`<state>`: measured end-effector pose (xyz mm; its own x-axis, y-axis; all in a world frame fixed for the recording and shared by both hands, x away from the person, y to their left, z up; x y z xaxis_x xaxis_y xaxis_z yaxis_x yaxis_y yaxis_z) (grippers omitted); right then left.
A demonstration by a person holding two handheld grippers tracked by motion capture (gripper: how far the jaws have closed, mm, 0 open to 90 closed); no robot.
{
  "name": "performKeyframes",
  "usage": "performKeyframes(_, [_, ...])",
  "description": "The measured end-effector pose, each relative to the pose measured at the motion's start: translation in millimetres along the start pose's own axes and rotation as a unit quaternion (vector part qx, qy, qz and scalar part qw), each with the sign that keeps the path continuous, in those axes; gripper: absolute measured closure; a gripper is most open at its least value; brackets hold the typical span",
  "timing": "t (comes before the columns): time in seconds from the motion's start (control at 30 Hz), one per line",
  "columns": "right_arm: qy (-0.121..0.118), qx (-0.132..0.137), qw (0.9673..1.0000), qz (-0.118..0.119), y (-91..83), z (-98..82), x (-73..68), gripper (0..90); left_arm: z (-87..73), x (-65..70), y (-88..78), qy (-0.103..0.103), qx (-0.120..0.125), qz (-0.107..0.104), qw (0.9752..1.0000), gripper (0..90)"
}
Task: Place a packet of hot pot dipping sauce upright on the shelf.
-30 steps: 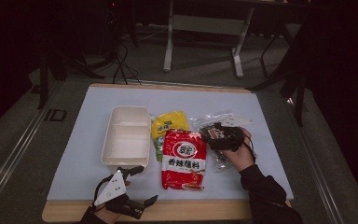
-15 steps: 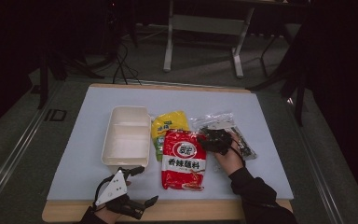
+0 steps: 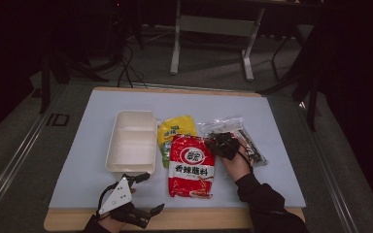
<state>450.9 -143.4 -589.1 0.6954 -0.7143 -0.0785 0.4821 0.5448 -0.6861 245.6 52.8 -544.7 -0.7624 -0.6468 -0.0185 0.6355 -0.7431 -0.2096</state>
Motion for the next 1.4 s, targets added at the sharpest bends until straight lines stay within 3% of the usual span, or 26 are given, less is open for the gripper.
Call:
performKeyframes(0.03, [-0.008,-0.004,1.0000,-0.002,-1.0,-0.2,0.1,84.1,0.0,0.0,0.1,0.001,0.000,0.000,1.0000,2.4])
performKeyframes(0.13, [-0.025,-0.007,0.9997,-0.002,-5.4,1.5,0.9,88.1,-0.4,-0.1,0.3,0.000,-0.004,0.002,1.0000,2.4])
performKeyframes(0.5, [-0.066,0.006,0.9978,0.001,-26.9,17.3,-11.3,89.3,4.7,4.7,0.5,-0.001,-0.007,0.006,1.0000,2.4])
performKeyframes(0.83, [-0.082,0.035,0.9958,0.019,-51.0,31.2,-28.1,89.5,18.9,6.7,-0.1,-0.012,-0.014,0.008,0.9998,2.4])
performKeyframes(0.97, [-0.098,0.055,0.9932,0.030,-66.8,37.5,-40.1,89.6,28.6,2.2,-0.1,-0.014,-0.015,0.023,0.9995,2.4])
performKeyframes(1.07, [-0.108,0.072,0.9907,0.043,-82.1,42.3,-50.6,89.6,33.2,-4.1,1.3,-0.008,-0.030,0.035,0.9989,2.4])
performKeyframes(1.17, [-0.125,0.089,0.9866,0.055,-98.7,47.3,-63.7,89.6,40.1,-12.6,3.2,-0.016,-0.034,0.038,0.9986,2.4])
performKeyframes(1.37, [-0.157,0.111,0.9783,0.076,-127.7,52.9,-91.4,89.6,46.8,-34.5,13.0,0.010,-0.063,0.072,0.9953,3.0])
performKeyframes(1.4, [-0.160,0.114,0.9773,0.080,-131.4,53.4,-95.6,89.6,49.3,-37.3,14.6,0.012,-0.059,0.072,0.9956,5.3])
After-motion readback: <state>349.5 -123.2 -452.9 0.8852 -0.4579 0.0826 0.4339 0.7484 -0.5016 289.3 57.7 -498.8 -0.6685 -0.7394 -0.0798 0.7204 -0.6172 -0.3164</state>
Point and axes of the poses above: each handheld gripper's, and its own axes: y roughly forward along the jaws, z roughly out of its top, x roughly to its right, the point moved 10 cm from there along y, roughly forward along the jaws, and after that the axes turned 8 degrees about z, right-handed, at the moved point
